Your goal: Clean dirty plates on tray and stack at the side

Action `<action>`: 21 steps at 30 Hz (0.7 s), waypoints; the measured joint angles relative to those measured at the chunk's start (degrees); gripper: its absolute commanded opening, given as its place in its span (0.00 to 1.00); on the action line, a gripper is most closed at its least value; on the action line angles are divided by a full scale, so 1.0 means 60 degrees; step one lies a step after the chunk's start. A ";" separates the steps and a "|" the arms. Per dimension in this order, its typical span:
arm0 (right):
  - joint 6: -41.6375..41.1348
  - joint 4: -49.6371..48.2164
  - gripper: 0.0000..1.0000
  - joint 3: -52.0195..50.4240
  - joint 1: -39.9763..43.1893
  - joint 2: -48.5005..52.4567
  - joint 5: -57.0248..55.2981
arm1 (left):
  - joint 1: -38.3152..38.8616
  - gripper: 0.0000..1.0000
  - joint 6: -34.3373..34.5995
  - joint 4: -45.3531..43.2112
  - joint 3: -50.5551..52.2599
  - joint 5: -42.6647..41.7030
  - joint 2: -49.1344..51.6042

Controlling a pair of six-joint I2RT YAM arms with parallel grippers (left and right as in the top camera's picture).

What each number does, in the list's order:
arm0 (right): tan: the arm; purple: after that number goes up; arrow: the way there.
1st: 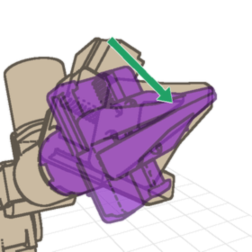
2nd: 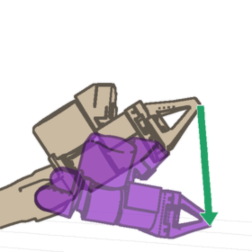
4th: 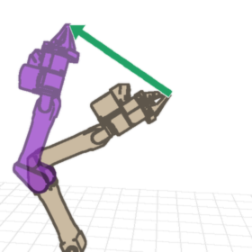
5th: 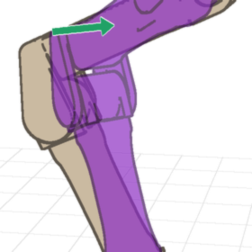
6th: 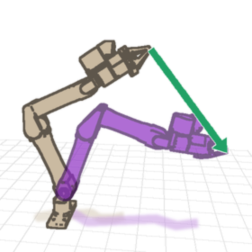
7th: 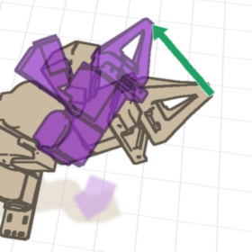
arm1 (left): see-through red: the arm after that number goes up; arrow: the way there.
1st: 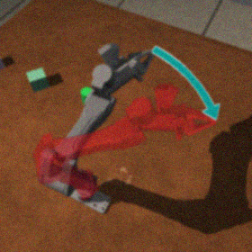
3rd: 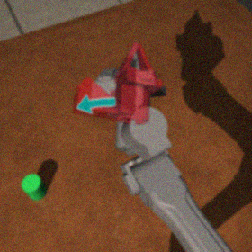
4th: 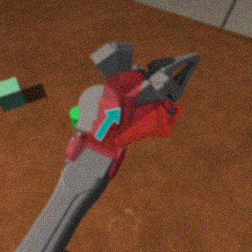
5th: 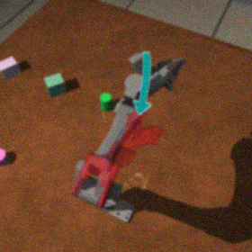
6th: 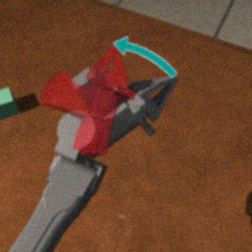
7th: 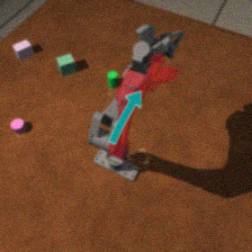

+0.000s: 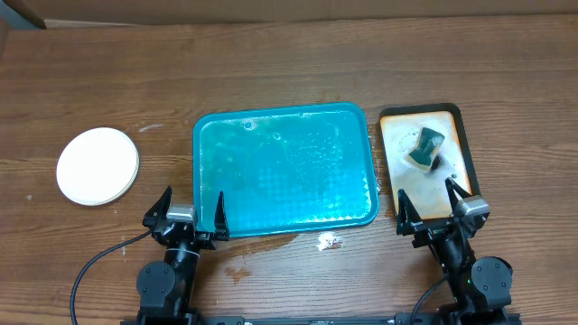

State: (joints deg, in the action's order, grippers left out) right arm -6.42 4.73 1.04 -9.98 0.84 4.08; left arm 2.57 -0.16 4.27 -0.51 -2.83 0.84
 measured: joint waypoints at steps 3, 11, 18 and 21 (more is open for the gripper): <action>-0.0025 0.0011 1.00 0.0000 0.0029 0.0000 -0.0084 | 0.0000 1.00 0.0000 0.0000 0.0000 -0.0004 0.0000; -0.0069 0.0069 1.00 0.0000 0.0033 0.0000 -0.0444 | 0.0000 1.00 0.0000 0.0000 0.0000 0.0000 0.0000; -0.0066 0.0069 1.00 0.0000 0.0033 0.0000 -0.0506 | 0.0000 1.00 0.0000 0.0000 0.0000 0.0000 0.0000; -0.0069 0.0069 1.00 0.0000 0.0033 0.0000 -0.0506 | 0.0000 0.99 0.0000 0.0000 0.0000 0.0000 0.0000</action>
